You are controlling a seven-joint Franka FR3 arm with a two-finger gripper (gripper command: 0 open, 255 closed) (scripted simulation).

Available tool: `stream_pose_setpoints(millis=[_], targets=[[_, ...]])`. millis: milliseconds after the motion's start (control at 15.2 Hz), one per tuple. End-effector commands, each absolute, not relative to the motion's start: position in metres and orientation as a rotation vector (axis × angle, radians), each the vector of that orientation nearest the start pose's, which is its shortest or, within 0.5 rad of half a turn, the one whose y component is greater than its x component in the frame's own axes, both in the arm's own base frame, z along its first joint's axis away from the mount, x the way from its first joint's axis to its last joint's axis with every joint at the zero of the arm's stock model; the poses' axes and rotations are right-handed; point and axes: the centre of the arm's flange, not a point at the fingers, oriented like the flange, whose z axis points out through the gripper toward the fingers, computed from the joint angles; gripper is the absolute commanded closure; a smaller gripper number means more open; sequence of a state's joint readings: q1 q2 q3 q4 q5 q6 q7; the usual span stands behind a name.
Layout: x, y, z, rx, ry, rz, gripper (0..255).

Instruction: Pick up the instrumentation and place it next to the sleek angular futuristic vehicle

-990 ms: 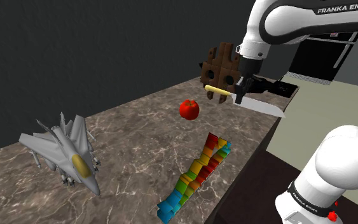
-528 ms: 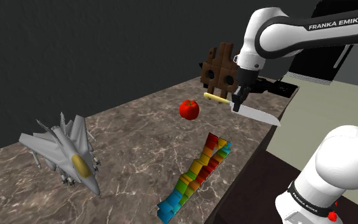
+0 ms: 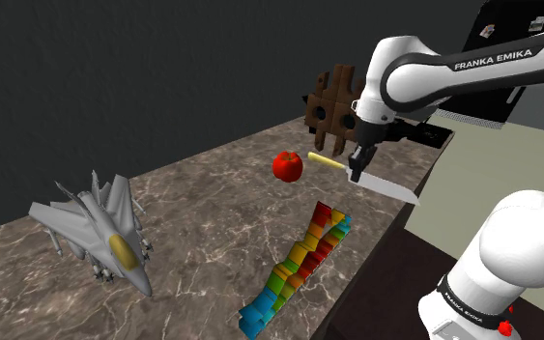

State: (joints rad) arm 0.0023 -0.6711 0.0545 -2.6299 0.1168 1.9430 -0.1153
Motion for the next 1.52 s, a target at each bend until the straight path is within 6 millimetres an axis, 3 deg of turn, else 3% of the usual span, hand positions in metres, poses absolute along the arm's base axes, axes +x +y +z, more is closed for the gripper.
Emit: stream_pose_setpoints(millis=[0,462,528,858,1122,1452], targets=[[0.341,0.027,0.444,-3.061,-0.179,0.020,255],[0.341,0.027,0.444,-3.061,-0.179,0.020,255],[0.341,0.027,0.444,-3.061,-0.179,0.020,0],[0.341,0.027,0.444,-3.061,-0.179,0.020,0],[0.341,0.023,0.494,-3.061,-0.179,0.020,0],[0.341,0.023,0.494,-3.061,-0.179,0.020,0]])
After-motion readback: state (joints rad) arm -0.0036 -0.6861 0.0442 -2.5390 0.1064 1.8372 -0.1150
